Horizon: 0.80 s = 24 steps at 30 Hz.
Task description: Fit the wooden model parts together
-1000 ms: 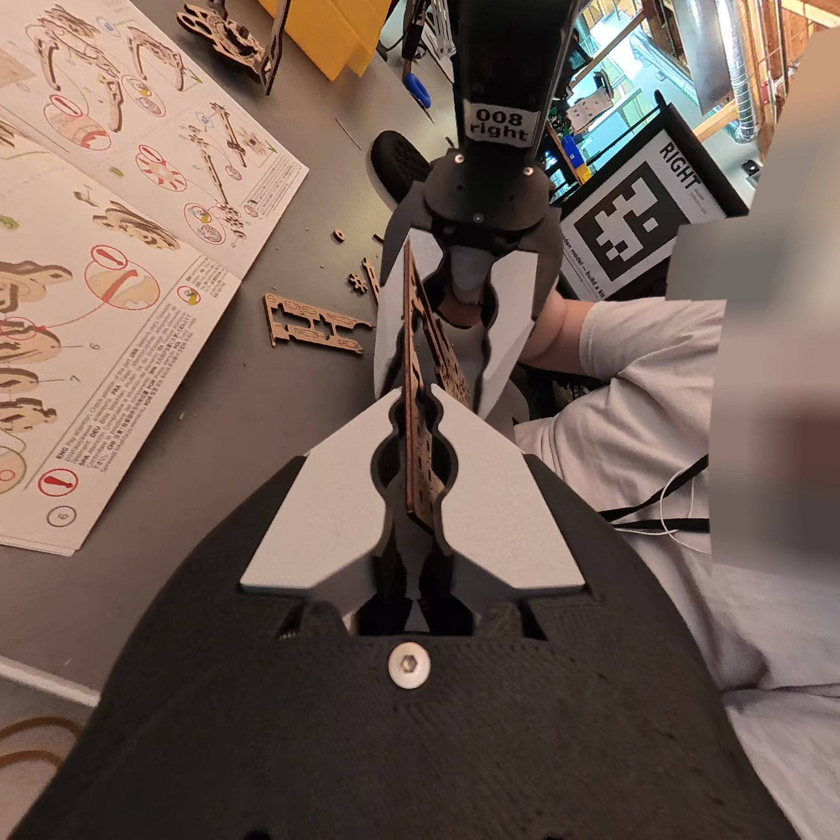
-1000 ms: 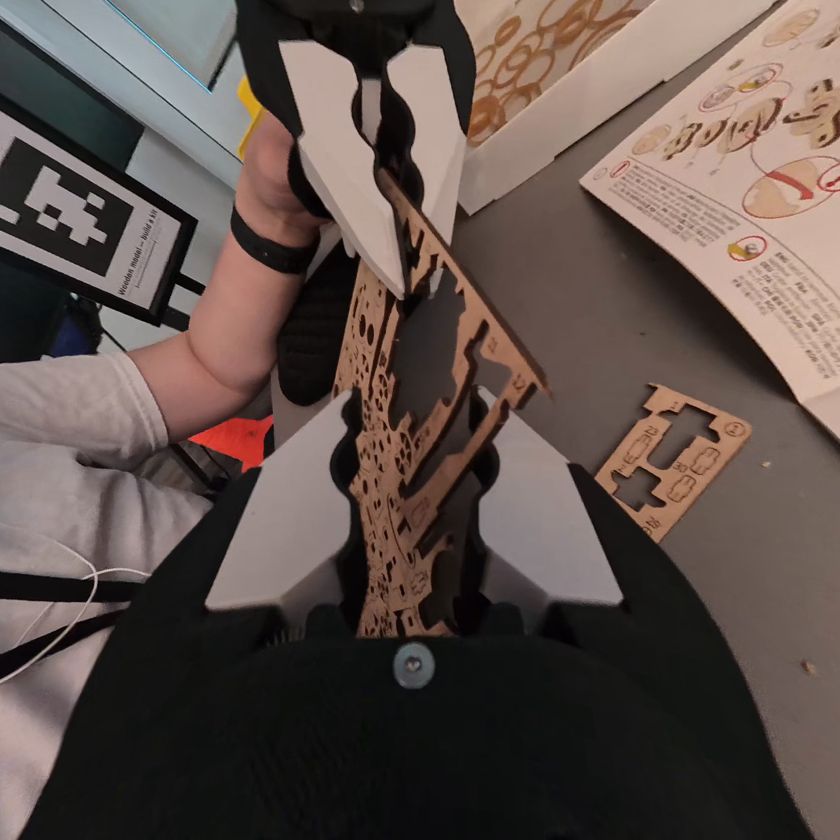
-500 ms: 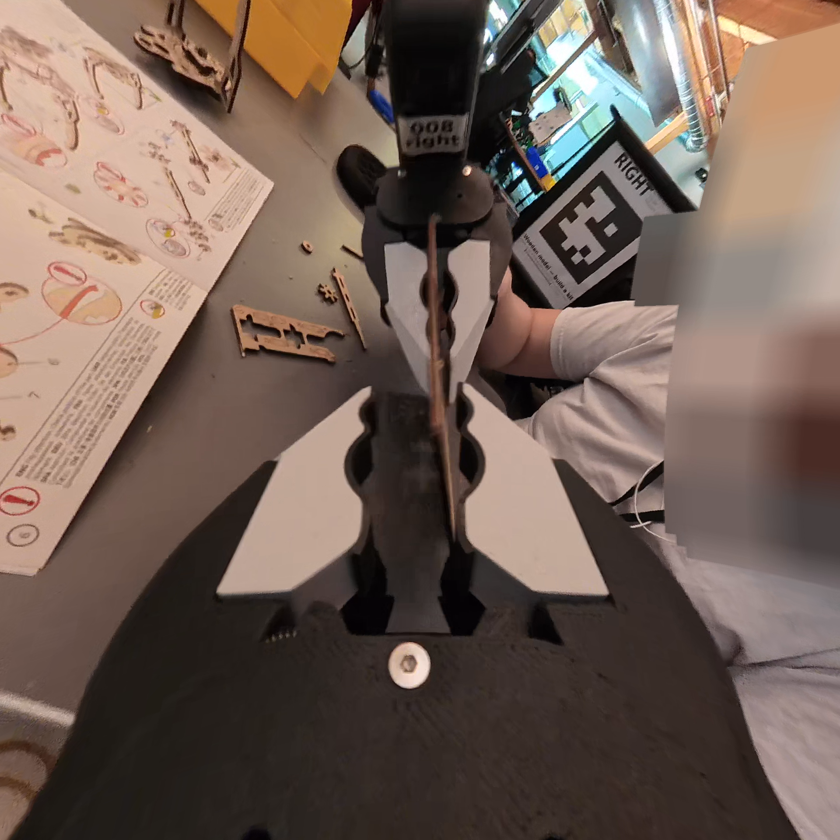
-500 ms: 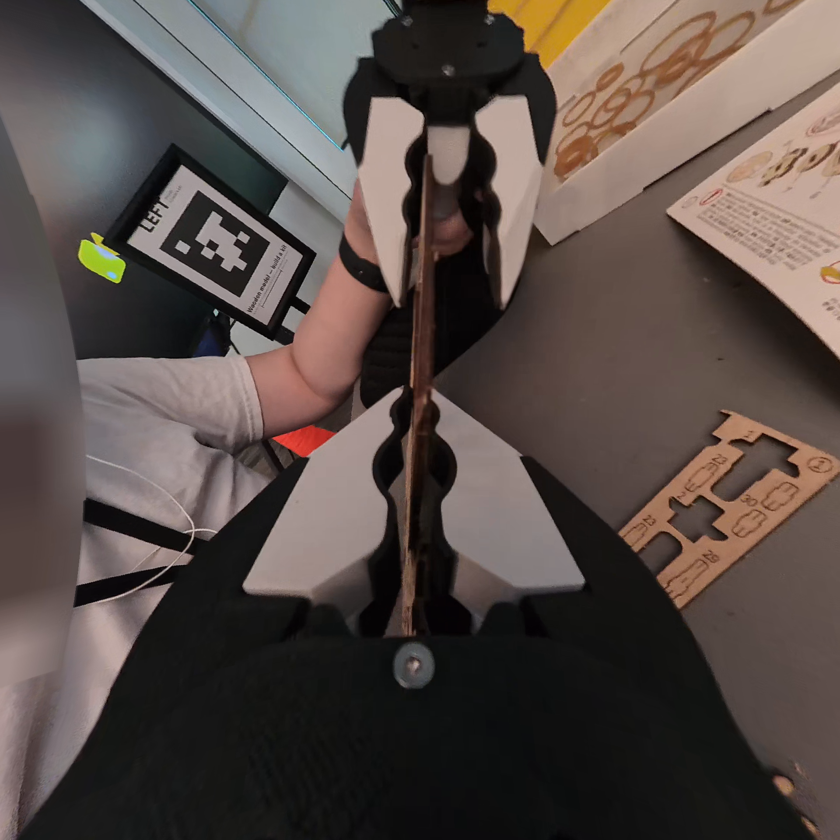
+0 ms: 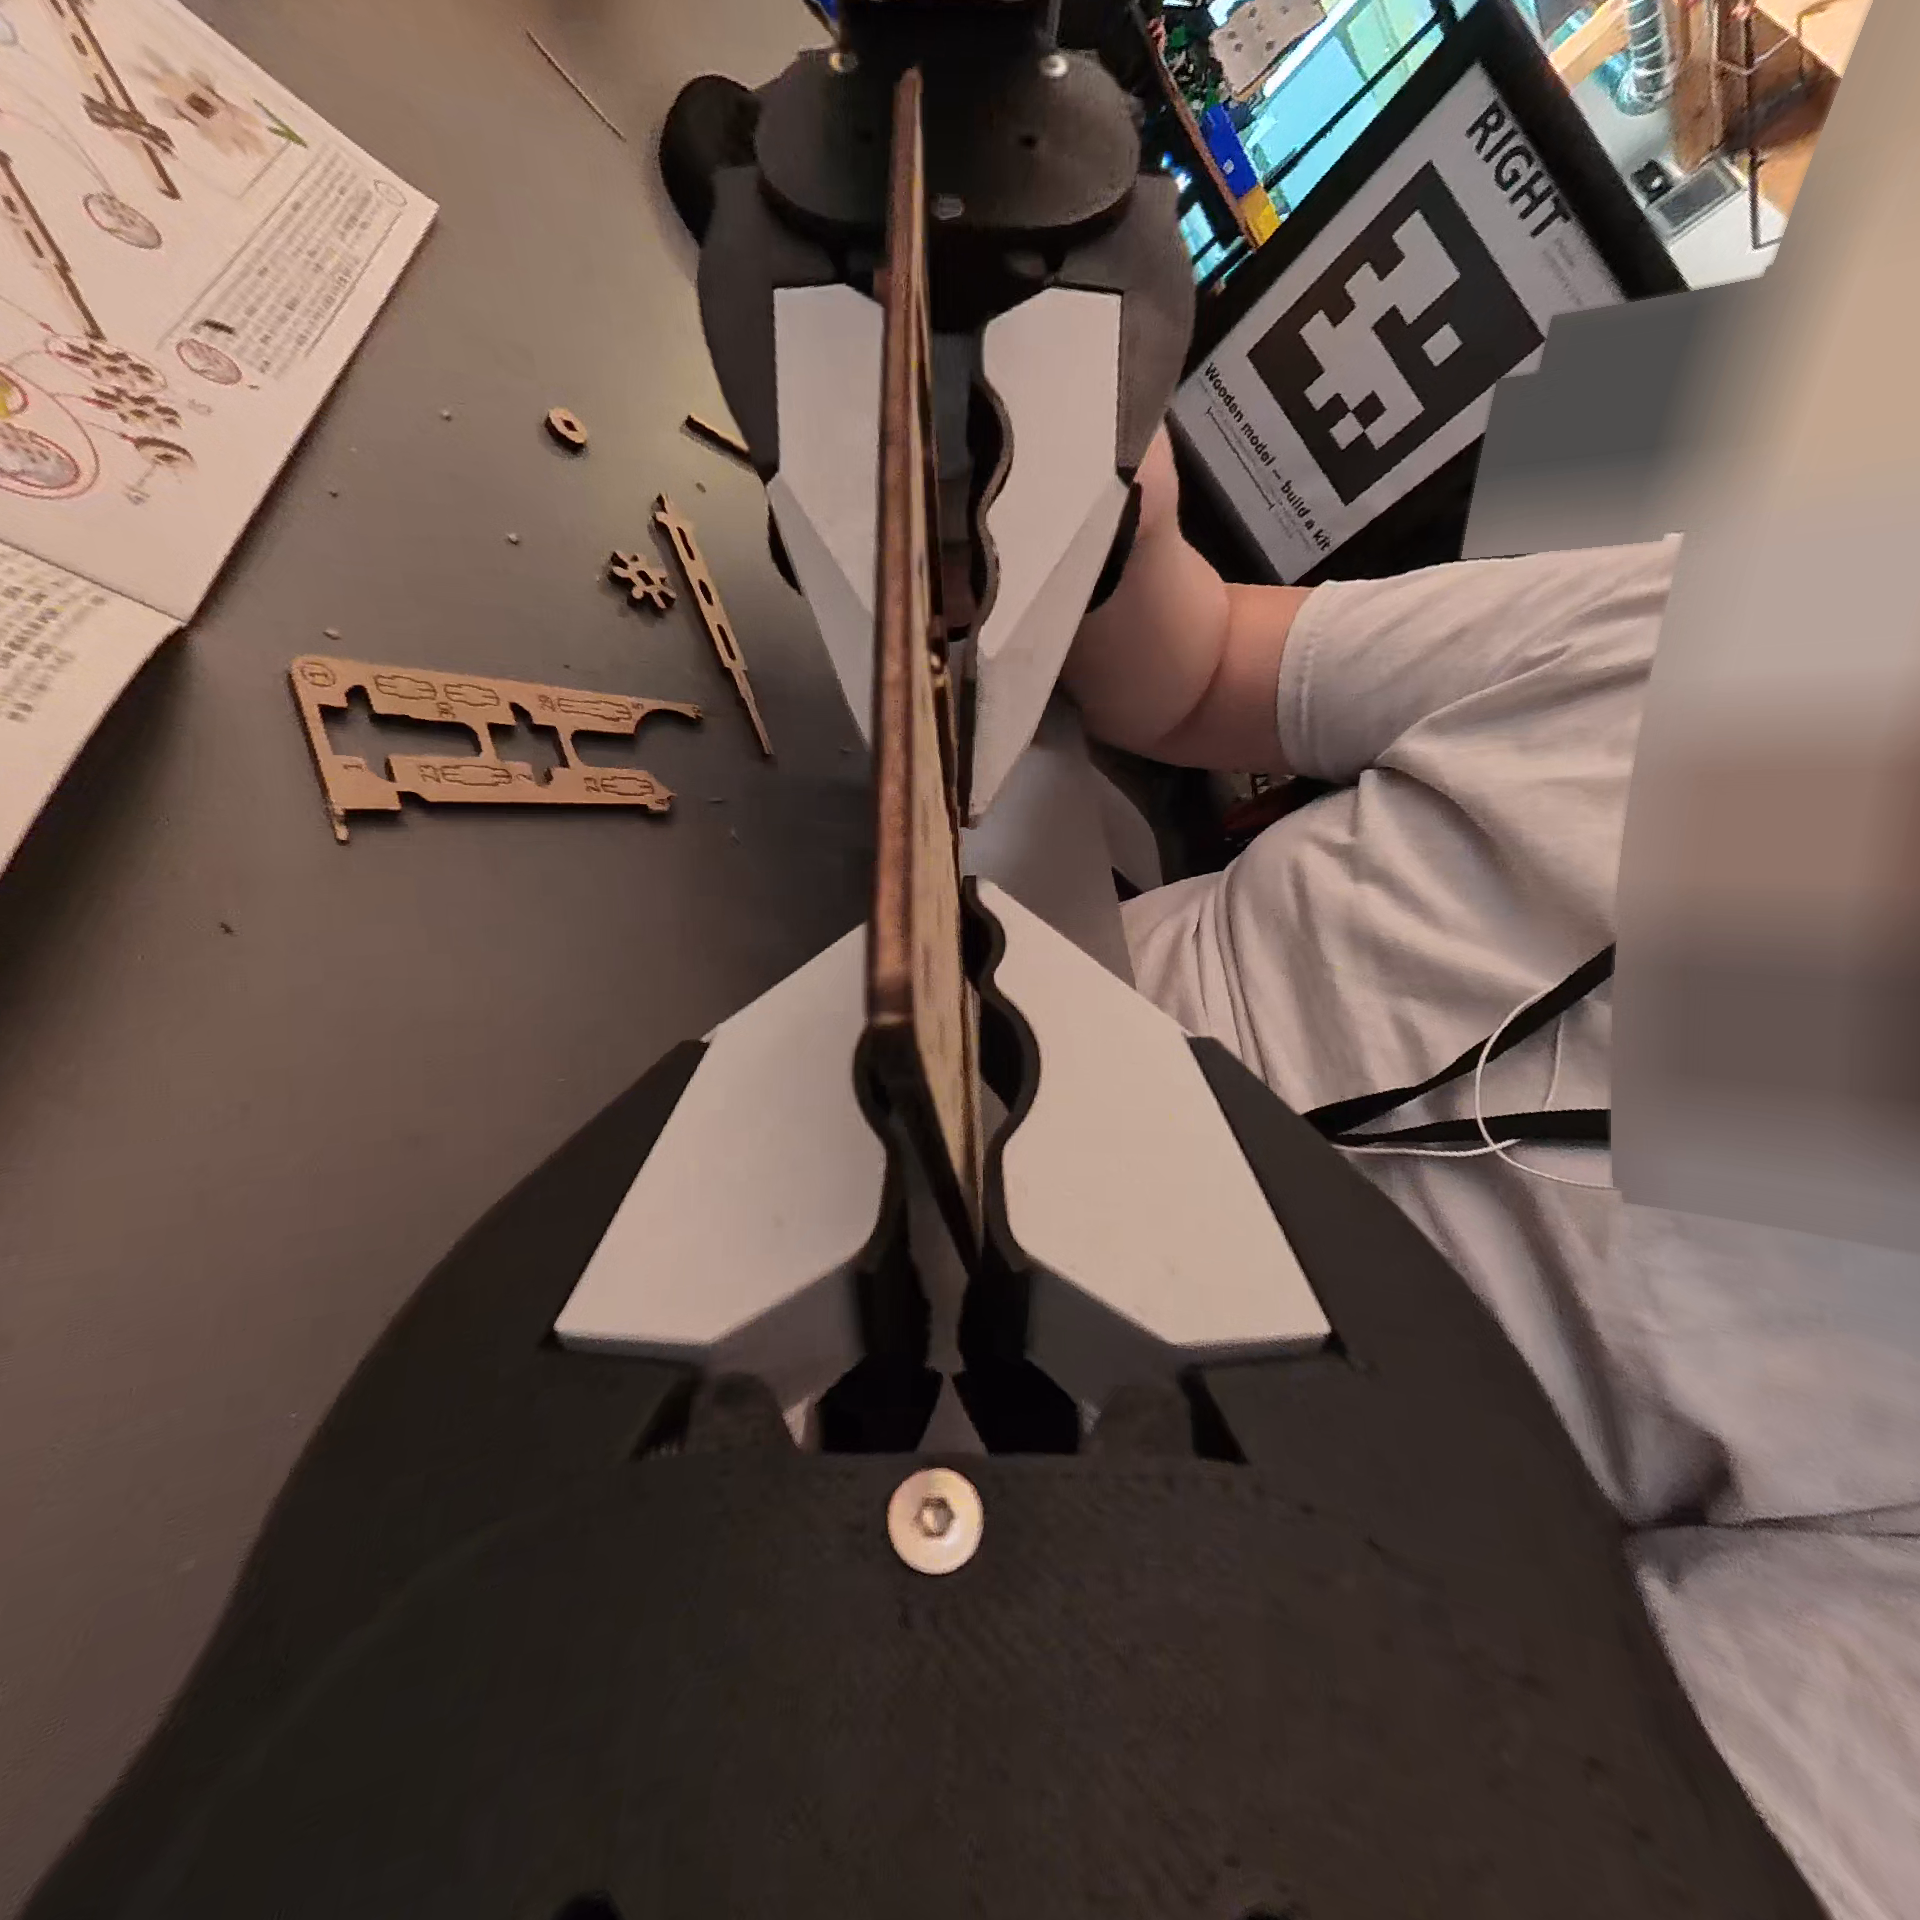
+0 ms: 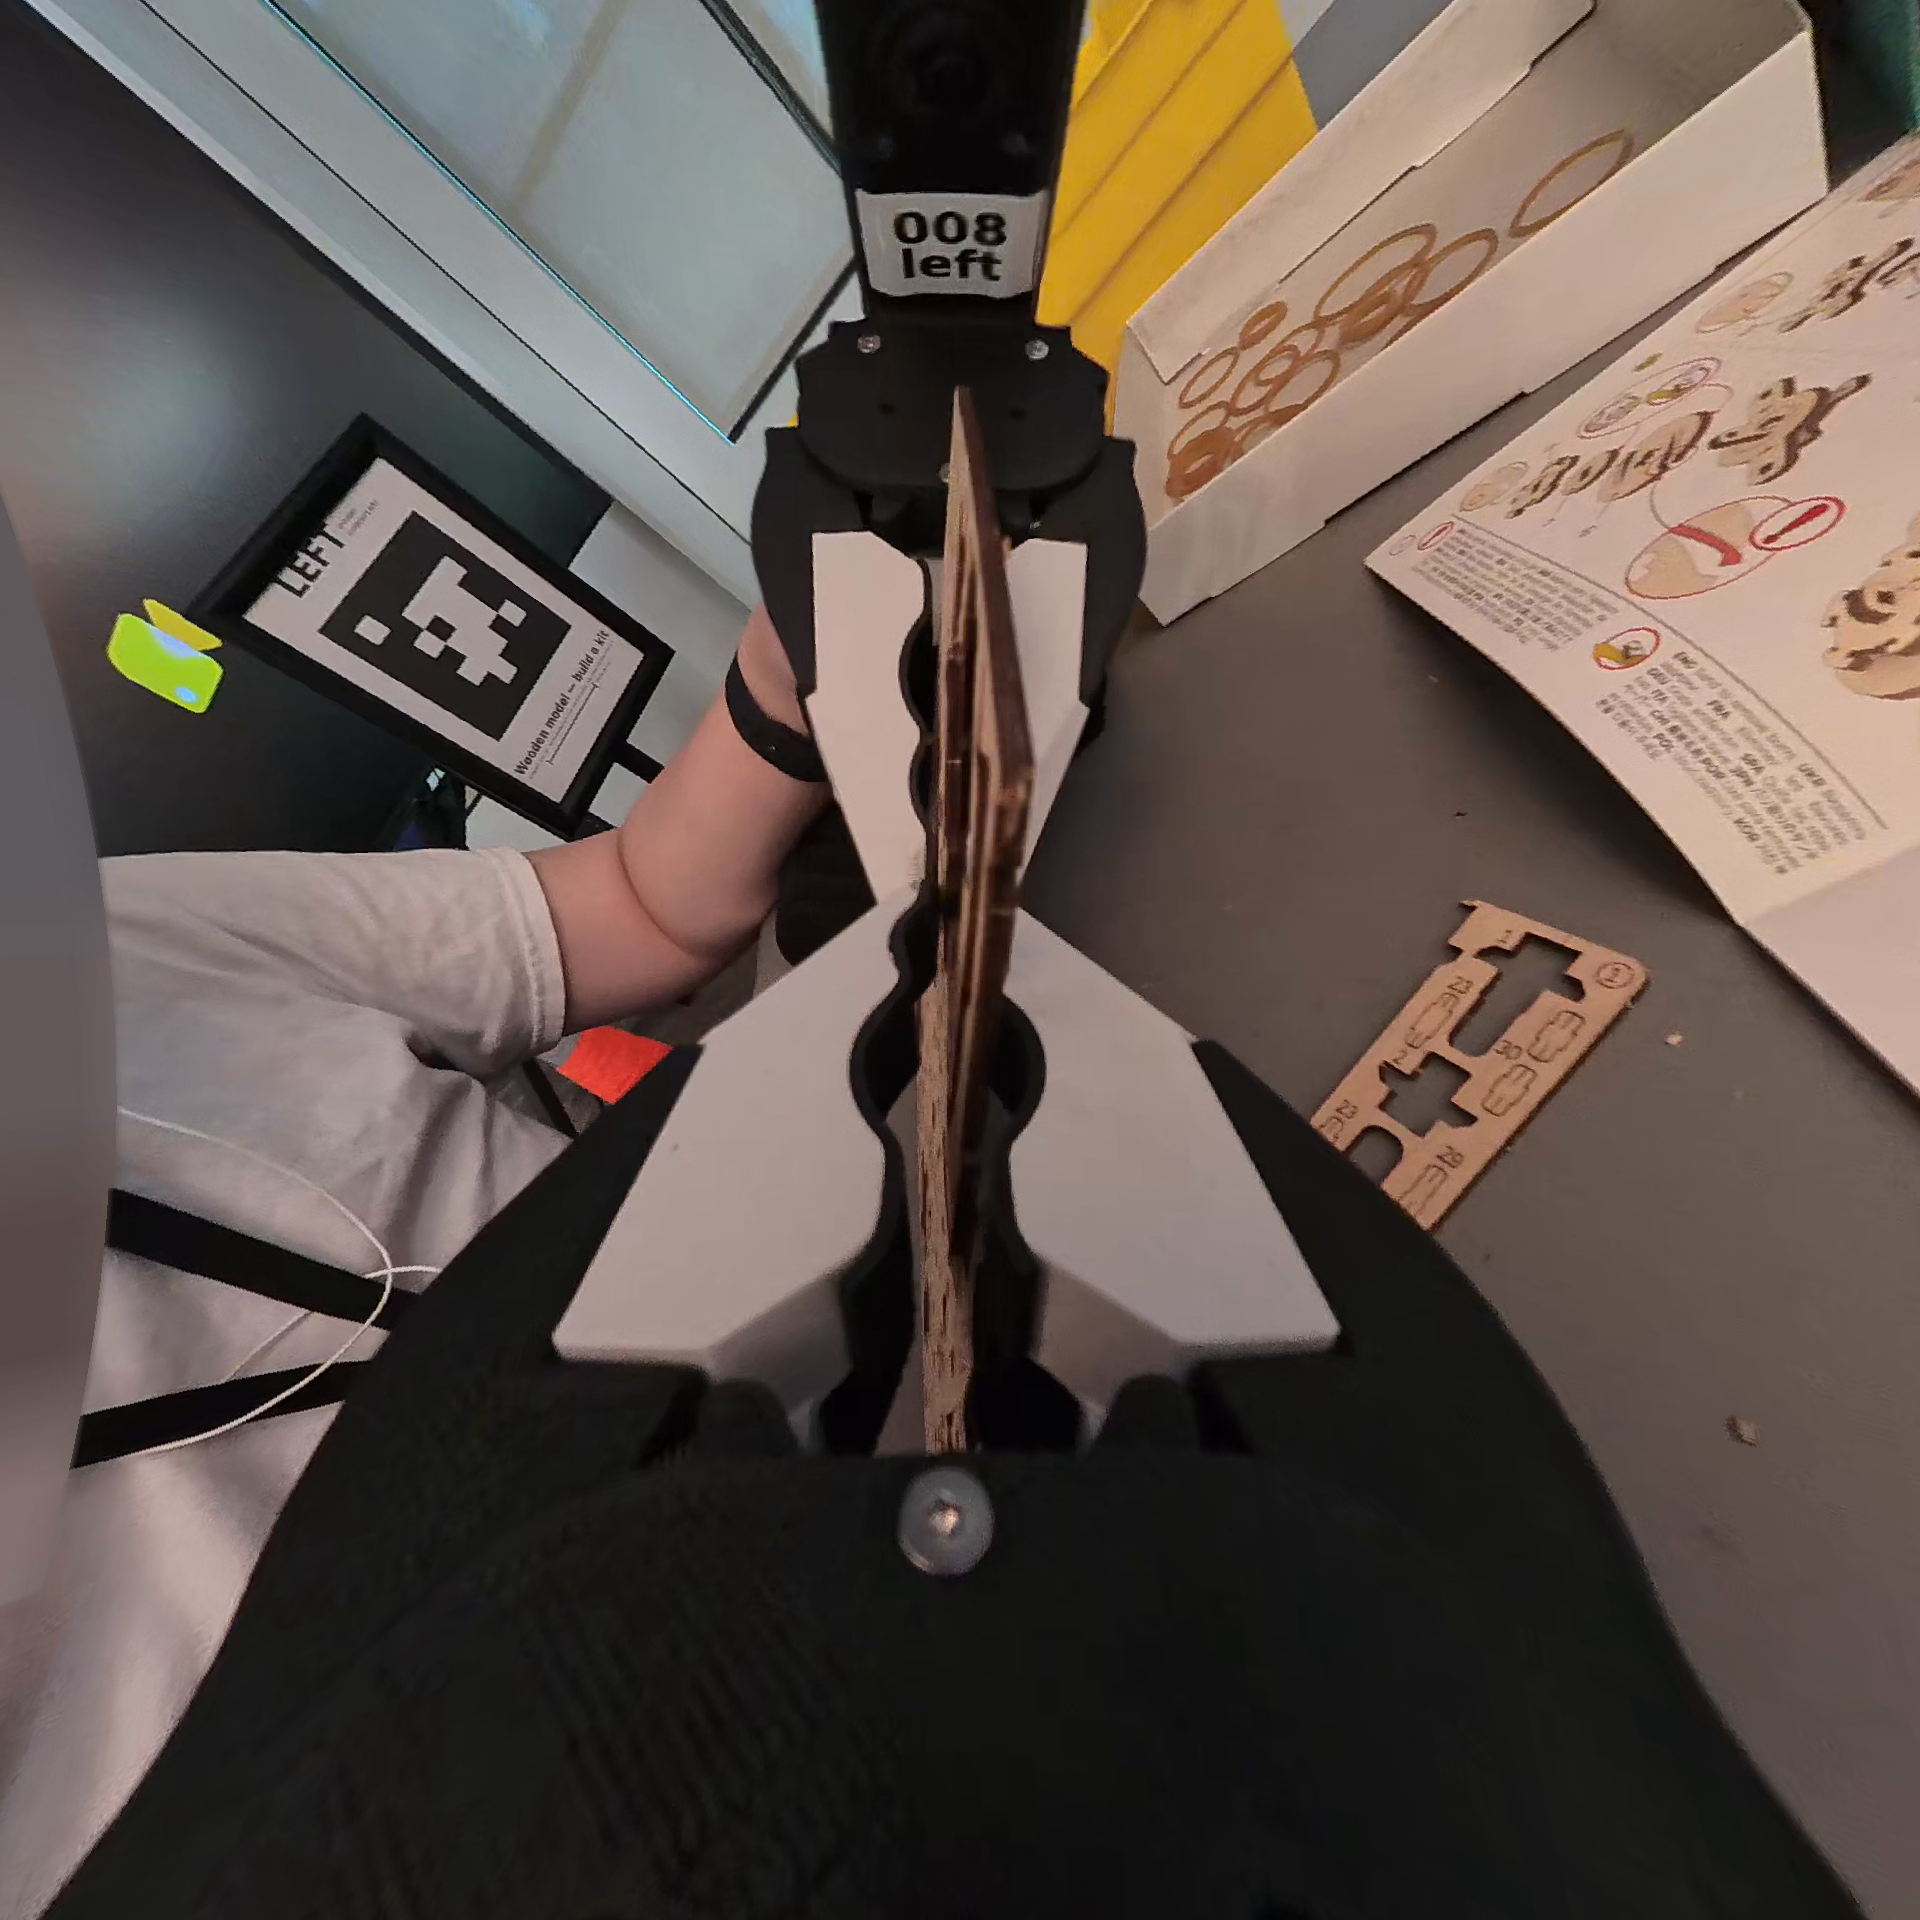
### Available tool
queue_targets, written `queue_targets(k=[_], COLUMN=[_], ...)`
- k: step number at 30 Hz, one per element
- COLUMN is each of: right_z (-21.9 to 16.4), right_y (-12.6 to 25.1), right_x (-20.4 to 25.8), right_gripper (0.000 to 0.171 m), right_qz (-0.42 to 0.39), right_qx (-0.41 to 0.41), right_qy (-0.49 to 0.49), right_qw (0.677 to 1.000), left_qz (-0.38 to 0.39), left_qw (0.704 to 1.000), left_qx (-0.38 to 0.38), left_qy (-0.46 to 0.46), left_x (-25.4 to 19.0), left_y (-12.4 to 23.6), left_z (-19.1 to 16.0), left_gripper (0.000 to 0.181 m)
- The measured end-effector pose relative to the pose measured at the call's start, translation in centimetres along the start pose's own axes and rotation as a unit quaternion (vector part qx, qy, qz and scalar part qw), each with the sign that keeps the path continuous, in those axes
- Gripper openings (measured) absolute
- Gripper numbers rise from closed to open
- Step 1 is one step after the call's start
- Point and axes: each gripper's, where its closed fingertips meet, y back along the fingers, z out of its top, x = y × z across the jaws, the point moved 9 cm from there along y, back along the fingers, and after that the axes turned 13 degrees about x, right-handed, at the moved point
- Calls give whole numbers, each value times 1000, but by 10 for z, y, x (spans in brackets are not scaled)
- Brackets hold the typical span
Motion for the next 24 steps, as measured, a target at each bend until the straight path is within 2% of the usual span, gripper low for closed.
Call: queue_targets(k=[4, 24], right_z=[0, -2], right_y=[1, -3], right_x=[-2, -5], right_gripper=[4, 3], right_qz=[5, 10], right_qx=[-9, -1], right_qy=[-11, -16], right_qw=[1000, 1000], left_qz=[-30, -4], left_qw=[999, 1000], left_qx=[-15, 6], left_qy=[30, 23], left_x=[6, 4], left_y=[1, -3], left_z=[0, 0], left_gripper=[1, 1])
